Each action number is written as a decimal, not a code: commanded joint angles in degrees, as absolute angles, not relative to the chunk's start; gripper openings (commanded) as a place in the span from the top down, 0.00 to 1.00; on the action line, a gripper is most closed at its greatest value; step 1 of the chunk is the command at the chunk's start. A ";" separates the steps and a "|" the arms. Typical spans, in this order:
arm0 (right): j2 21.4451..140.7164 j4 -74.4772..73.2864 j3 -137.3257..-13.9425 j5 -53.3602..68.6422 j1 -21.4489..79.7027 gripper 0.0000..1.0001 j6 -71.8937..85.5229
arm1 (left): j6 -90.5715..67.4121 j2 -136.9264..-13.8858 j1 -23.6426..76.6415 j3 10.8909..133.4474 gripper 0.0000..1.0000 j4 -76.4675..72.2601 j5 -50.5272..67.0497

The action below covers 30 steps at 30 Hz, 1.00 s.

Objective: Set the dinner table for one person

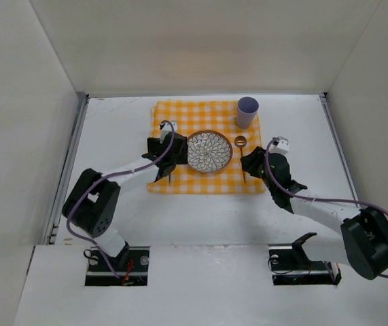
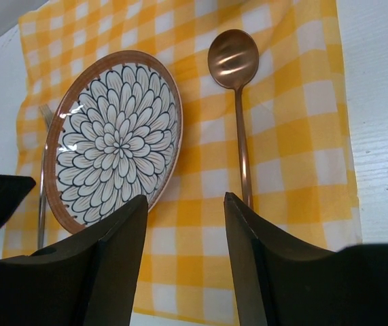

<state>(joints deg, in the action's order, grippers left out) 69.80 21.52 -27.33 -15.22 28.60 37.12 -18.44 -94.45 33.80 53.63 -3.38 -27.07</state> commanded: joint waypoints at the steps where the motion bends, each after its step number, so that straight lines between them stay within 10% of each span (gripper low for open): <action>1: 68.21 25.75 -28.57 -16.78 29.22 0.45 37.09 | -19.60 -85.80 33.88 51.25 0.05 -4.48 -28.47; 15: 60.03 26.98 -22.76 -27.25 25.97 0.32 40.95 | -34.34 -61.36 20.80 31.22 0.00 -4.75 -33.67; 22: 62.31 26.54 -22.50 -28.48 23.51 0.00 42.71 | -43.33 -55.20 10.95 22.33 0.00 -5.10 -29.27; 30: 67.67 25.84 -24.52 -27.95 23.07 0.00 42.72 | -45.96 -58.45 9.36 22.06 0.00 -5.36 -28.39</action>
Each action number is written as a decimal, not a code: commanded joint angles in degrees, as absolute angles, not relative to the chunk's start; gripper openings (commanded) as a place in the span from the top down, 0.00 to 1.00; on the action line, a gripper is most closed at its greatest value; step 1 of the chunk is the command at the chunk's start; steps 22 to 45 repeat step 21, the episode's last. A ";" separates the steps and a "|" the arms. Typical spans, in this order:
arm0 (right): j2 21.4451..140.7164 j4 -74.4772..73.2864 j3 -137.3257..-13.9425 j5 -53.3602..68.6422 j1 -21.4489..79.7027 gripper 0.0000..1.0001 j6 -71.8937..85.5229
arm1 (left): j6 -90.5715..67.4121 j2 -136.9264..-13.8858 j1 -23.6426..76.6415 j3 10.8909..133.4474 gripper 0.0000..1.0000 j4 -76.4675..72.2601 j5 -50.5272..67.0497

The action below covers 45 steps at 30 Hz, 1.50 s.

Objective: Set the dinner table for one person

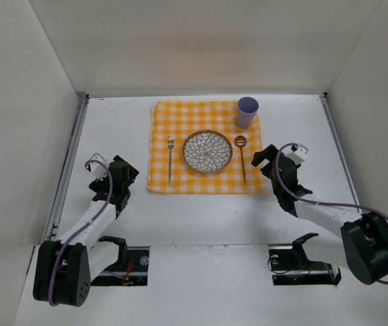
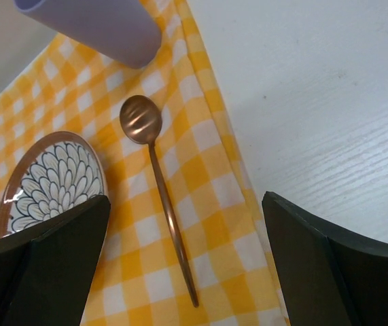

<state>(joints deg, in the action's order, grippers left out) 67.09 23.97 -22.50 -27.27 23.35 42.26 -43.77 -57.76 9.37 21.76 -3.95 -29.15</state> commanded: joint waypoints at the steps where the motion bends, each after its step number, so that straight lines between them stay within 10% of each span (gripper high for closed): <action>1: 67.68 25.93 -24.52 -27.95 23.16 0.00 42.54 | -46.40 -58.62 9.71 21.89 0.00 -5.62 -28.65; 45: 70.93 26.28 -26.36 -25.32 24.65 0.00 42.54 | -47.20 -67.50 12.34 27.07 0.00 -6.94 -27.77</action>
